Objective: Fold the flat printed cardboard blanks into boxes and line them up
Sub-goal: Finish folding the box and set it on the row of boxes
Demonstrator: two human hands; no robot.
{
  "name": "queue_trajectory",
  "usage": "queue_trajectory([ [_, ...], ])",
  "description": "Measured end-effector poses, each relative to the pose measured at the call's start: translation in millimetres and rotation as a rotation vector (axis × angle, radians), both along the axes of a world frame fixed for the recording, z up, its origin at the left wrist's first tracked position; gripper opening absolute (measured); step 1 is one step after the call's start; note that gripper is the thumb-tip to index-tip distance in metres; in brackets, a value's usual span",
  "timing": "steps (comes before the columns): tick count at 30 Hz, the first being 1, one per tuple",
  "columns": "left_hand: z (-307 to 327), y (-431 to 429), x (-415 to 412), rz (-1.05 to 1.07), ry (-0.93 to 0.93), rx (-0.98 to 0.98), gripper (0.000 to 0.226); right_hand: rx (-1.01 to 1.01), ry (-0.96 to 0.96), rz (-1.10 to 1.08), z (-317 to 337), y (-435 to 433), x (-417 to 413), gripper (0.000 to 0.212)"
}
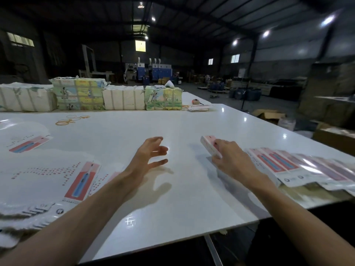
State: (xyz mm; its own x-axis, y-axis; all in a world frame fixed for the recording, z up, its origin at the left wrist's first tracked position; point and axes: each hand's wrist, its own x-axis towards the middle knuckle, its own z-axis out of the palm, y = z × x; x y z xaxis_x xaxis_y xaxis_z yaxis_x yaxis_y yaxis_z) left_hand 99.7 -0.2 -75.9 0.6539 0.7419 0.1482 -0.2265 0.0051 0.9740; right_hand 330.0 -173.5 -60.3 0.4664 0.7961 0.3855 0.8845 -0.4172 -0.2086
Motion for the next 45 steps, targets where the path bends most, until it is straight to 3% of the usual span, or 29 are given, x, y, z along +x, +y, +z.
queue_trajectory([
  [3, -3, 0, 0, -0.049, 0.057, 0.102, 0.023, -0.140, -0.254, -0.189, -13, -33, 29, 0.043],
  [13, -4, -5, -1, -0.068, 0.164, 0.253, 0.019, -0.254, -0.280, -0.303, -4, -87, 55, 0.047],
  [22, -2, -6, -3, -0.035, 0.192, 0.292, 0.018, 0.050, -0.185, 0.063, 36, 58, -34, 0.023],
  [27, -2, -4, -3, 0.047, 0.167, 0.305, 0.015, 0.150, -0.103, 0.169, 7, 110, -79, 0.022],
  [29, -3, -1, -4, 0.114, 0.202, 0.407, 0.016, 0.153, -0.030, 0.192, -11, 114, -76, 0.021],
  [33, 16, 7, -13, 0.352, 0.544, 0.720, 0.011, 0.185, 0.074, 0.236, -22, 118, -61, 0.018],
  [38, 58, 24, -52, 0.372, 1.358, 0.912, 0.022, 0.207, 0.219, 0.271, -25, 120, -61, 0.019],
  [42, 75, 24, -92, 0.446, 1.780, 0.810, 0.043, 0.201, 0.271, 0.299, -26, 119, -59, 0.019],
  [45, 73, 28, -110, 0.483, 1.885, 0.643, 0.062, 0.194, 0.283, 0.315, -24, 118, -60, 0.019],
])
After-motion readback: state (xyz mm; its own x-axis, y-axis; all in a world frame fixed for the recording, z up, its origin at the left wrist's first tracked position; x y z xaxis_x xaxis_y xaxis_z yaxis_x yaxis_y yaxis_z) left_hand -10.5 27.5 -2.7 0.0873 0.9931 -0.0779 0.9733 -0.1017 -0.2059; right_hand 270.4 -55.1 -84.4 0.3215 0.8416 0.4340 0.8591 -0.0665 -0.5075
